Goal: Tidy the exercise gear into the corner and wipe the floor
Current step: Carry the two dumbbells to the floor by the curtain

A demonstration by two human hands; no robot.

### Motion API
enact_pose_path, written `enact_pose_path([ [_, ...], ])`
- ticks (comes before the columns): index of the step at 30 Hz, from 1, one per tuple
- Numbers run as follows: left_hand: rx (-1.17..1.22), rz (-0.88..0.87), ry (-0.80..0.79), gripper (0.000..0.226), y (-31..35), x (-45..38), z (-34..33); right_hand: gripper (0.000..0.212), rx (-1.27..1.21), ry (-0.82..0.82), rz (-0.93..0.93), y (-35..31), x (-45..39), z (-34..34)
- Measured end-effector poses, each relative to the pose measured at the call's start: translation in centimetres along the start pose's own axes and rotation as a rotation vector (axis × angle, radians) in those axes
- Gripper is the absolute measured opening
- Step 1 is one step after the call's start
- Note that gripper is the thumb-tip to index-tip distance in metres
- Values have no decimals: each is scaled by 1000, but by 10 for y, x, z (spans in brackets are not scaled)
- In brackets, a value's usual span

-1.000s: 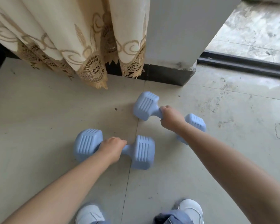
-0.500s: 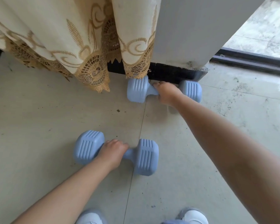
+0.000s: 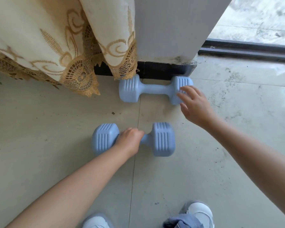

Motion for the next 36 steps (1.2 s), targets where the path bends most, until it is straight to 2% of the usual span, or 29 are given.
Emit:
enact_pose_path([
  [4,-31,-55,49,31,33,-33,11,34,-58,27,-209,34,41,11],
  [10,-132,-85,82,32,63,-69,19,38,-75,6,-343,49,87,20],
  [16,-161,-115,38,31,71,-80,15,39,-106,-73,-372,44,98,14],
  [21,-245,-166,2,35,67,-78,10,33,-104,-64,-379,40,93,9],
  [24,-235,-193,52,43,63,-71,20,30,-76,-105,-401,40,80,7],
  [26,-212,-260,225,48,66,-58,45,24,-56,-172,-447,40,73,12],
  [29,-174,-264,371,45,63,-26,86,21,-52,-302,-508,26,66,42],
  [32,-158,-188,336,44,58,14,130,32,-64,-435,-517,-1,52,95],
  [36,-166,-3,295,46,43,77,208,35,-72,-474,-497,-41,18,188],
])
Point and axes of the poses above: each hand's wrist, its own x-axis away from the middle knuckle, its own z-axis out of the back of the hand, y = z × x, the point moved 7 cm from there along -x, towards the middle knuckle, and after that the axes turned 12 degrees about y, right-handed, at the moved point
